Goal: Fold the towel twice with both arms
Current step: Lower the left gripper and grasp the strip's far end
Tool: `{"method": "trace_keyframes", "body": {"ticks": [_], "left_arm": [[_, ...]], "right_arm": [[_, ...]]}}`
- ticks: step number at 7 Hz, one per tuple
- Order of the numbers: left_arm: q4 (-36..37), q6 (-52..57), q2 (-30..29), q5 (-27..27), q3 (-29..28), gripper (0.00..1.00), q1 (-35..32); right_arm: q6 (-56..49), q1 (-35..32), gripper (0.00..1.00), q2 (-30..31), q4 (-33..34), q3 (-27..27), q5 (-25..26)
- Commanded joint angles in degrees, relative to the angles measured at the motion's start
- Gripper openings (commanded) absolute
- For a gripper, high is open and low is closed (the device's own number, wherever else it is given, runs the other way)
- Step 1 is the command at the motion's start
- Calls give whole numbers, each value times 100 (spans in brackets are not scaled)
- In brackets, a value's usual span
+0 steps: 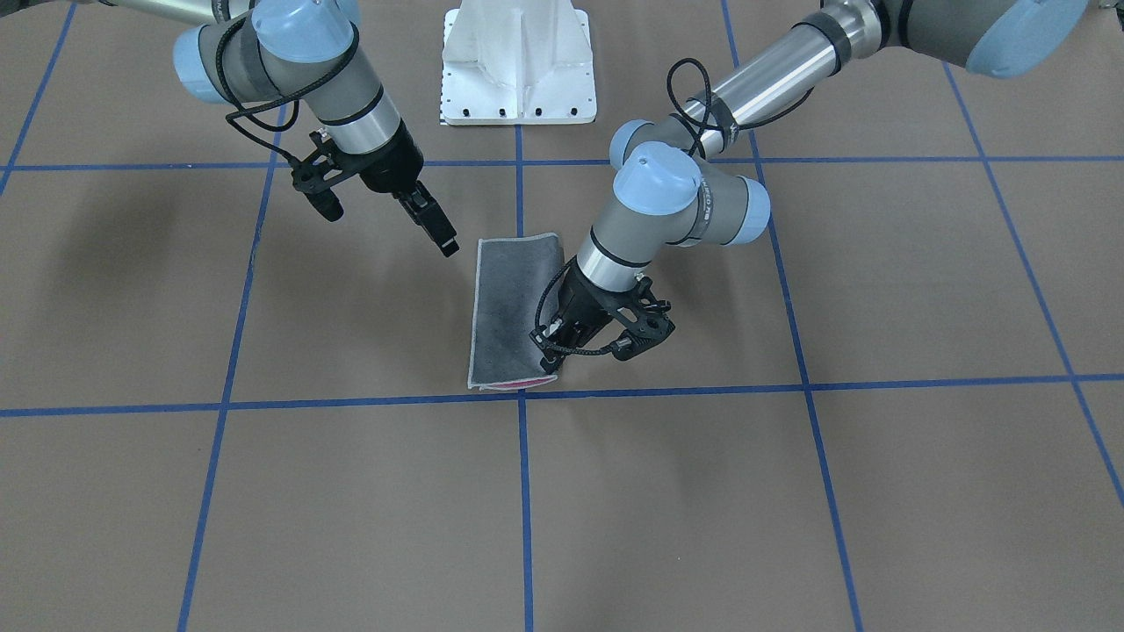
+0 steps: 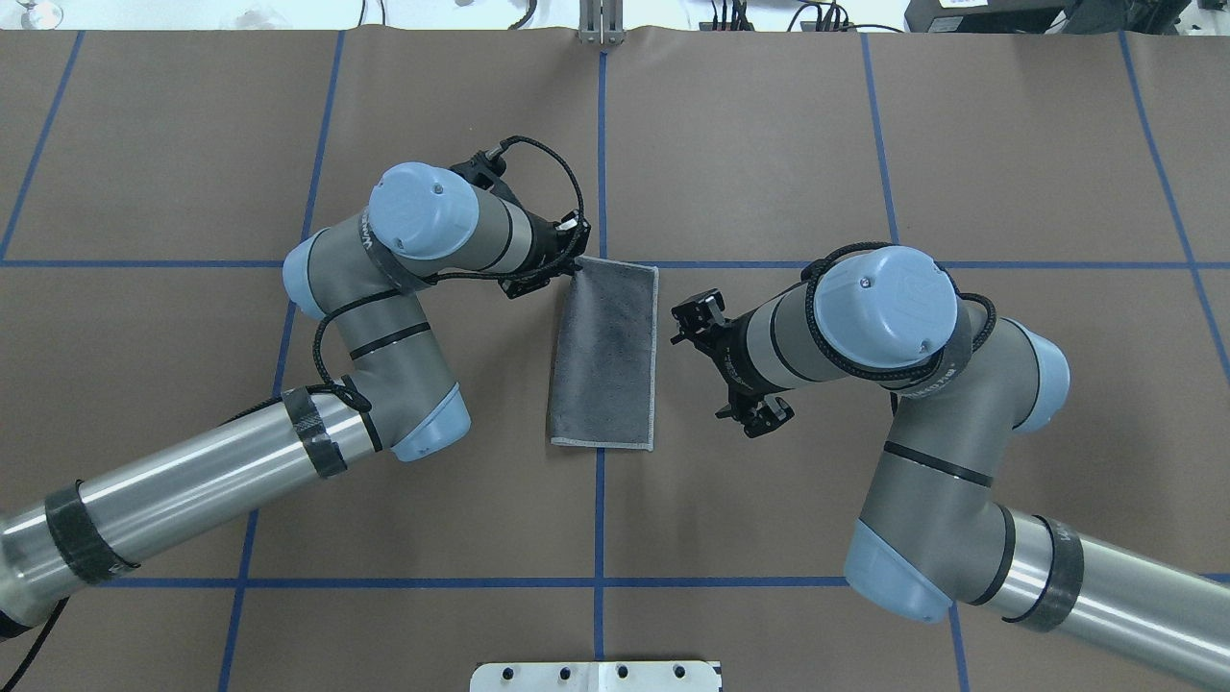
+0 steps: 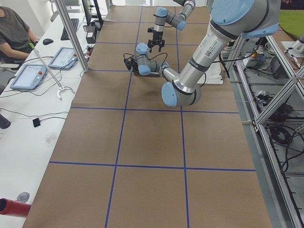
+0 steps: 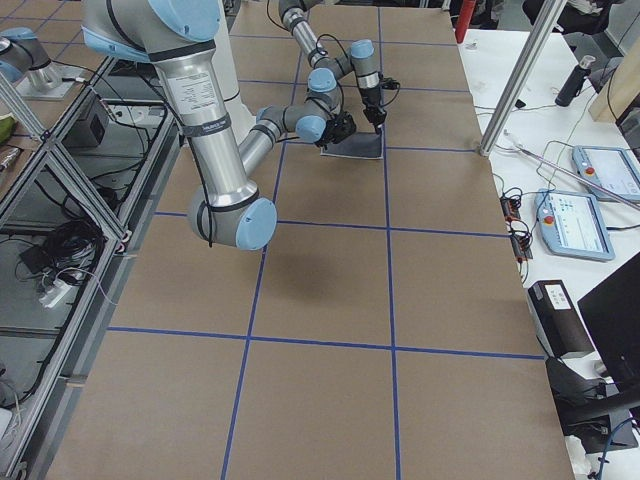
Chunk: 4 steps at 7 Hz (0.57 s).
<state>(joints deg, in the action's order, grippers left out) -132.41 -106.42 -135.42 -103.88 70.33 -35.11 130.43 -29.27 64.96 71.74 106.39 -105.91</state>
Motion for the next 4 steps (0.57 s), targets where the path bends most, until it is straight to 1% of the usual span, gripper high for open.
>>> {"method": "trace_keyframes", "body": {"ticks": [1, 2, 3, 4], "left_arm": [[48, 156, 93, -541, 276, 72, -170], [58, 104, 643, -624, 775, 72, -189], [58, 86, 1048, -625, 1172, 70, -128], [58, -97, 1174, -607, 1271, 62, -84]], "right_arm": [[0, -18, 100, -1, 7, -4, 0], [0, -26, 100, 0, 7, -4, 9], [-9, -18, 100, -18, 7, -4, 17], [-17, -35, 100, -18, -2, -13, 52]]}}
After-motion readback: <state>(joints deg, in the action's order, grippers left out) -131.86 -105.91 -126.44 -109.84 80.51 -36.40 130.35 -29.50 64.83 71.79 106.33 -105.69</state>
